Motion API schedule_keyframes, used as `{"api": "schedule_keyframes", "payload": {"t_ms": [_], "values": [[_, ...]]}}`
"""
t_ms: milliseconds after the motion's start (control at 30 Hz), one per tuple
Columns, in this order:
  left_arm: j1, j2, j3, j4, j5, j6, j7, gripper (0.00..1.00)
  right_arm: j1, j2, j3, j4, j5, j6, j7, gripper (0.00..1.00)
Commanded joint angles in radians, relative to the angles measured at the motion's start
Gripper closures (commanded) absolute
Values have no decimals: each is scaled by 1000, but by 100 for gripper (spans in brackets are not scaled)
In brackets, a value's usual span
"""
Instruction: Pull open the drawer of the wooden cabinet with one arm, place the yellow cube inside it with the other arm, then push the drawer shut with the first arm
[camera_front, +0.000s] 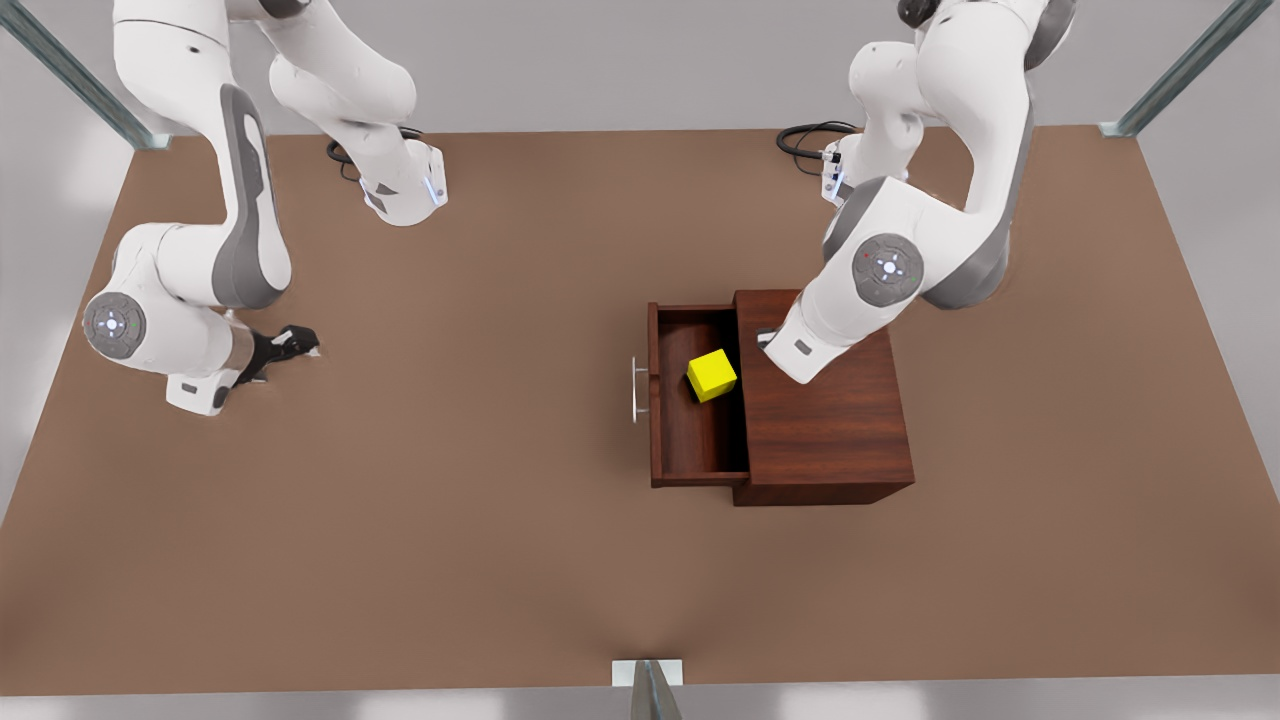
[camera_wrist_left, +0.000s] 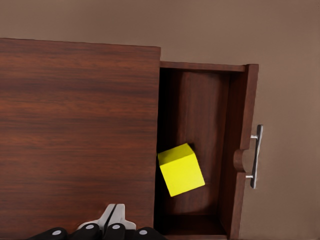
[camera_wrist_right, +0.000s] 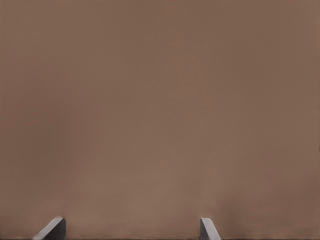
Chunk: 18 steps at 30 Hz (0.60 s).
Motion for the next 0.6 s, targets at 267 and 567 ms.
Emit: {"api": "schedule_keyframes", "payload": {"t_ms": [267, 567], "values": [[-400, 356, 19, 170, 242, 699, -1903, 100, 74, 84, 16, 138, -20, 103, 391, 0], [-451, 491, 120, 171, 400, 800, -1891, 100, 42, 105, 7, 145, -17, 103, 385, 0]]}}
